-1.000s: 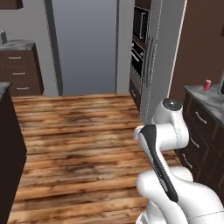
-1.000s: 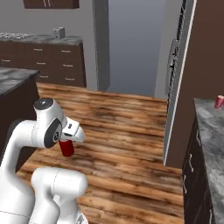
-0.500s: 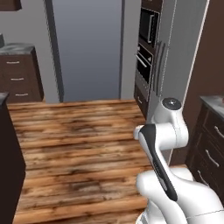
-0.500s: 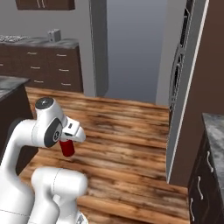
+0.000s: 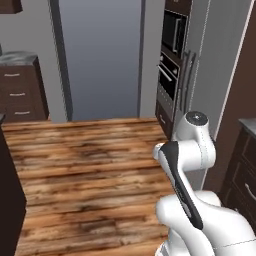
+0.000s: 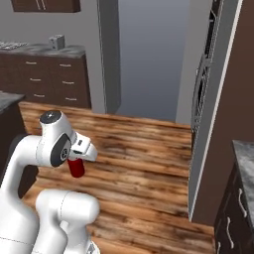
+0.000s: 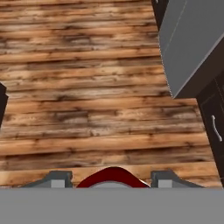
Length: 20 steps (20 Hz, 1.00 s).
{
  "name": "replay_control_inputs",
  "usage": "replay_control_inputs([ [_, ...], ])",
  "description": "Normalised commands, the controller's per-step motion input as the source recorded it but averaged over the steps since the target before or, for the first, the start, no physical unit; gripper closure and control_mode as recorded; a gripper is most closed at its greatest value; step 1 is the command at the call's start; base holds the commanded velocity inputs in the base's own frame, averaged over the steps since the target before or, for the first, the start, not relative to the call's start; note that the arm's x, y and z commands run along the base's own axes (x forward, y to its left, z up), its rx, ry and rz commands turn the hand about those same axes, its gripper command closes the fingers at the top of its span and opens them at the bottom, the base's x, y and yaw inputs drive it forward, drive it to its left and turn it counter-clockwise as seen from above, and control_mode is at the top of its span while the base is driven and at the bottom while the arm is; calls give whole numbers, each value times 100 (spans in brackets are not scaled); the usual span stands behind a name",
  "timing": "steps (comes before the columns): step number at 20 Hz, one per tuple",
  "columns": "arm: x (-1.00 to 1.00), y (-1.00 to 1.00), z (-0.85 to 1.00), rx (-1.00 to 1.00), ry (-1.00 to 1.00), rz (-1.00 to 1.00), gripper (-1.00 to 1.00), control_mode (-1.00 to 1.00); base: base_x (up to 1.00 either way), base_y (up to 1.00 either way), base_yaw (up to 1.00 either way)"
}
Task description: Four empty soda cans are scattered around the kitchen. Gather all the cans and cluster them next to the stove for recycling.
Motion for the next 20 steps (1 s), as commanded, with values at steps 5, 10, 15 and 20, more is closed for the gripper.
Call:
replay_control_inputs([
  [5, 0, 0, 0, 0, 0, 0, 100, 100, 49, 14, 3],
  [10, 0, 0, 0, 0, 0, 0, 100, 100, 78, 15, 7],
  [15, 0, 0, 0, 0, 0, 0, 100, 100, 100, 0, 3],
  [20, 0, 0, 0, 0, 0, 0, 100, 100, 100, 27, 0],
])
